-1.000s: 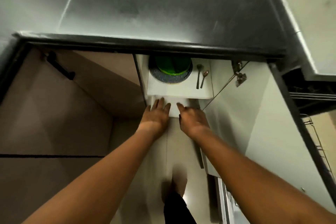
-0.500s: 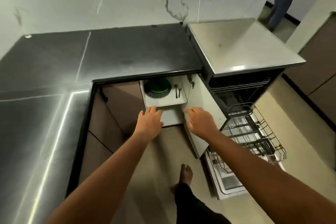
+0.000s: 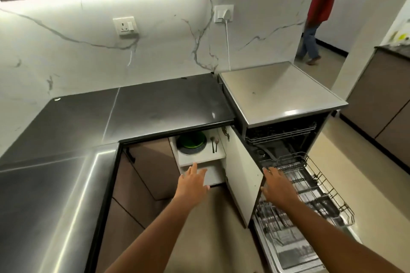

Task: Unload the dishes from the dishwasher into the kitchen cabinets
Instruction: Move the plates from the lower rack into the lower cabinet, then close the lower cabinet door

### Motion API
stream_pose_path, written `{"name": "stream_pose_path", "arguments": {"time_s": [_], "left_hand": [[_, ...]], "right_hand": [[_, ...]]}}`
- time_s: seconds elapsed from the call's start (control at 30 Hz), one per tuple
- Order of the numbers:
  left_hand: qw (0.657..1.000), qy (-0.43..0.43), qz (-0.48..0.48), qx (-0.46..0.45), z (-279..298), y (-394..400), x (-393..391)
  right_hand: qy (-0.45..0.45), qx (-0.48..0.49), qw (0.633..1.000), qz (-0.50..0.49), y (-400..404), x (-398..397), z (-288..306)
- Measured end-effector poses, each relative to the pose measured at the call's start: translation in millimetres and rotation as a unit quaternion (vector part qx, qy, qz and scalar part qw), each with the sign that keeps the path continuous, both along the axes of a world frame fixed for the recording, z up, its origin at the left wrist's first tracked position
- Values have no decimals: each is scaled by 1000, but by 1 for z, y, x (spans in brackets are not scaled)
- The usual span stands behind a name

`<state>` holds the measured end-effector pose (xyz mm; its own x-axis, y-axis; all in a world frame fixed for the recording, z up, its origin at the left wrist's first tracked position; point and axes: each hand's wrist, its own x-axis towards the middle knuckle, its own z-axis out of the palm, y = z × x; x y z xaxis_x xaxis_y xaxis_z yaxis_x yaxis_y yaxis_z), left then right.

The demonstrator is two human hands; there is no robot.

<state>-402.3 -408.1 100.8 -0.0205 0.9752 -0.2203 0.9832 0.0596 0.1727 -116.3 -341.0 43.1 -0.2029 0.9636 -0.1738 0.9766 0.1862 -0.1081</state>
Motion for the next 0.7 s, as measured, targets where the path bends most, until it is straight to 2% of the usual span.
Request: {"name": "stream_pose_path", "arguments": {"time_s": [0.33,0.5,0.57,0.7], "left_hand": [[997,-39,2,-60,-26,92,70],[992,-75,44,-87,-41,102,87],[987,-103,65,-103,-44,101,91],[969,-179,112,-131,-54,98,90]], "right_hand": [[104,-148,983,-4,78,29,-24],[210,-216,954,-10,99,31,-45],[224,-215,950,-22,103,27,-63],[263,-201,940,-76,93,10,-58]]}}
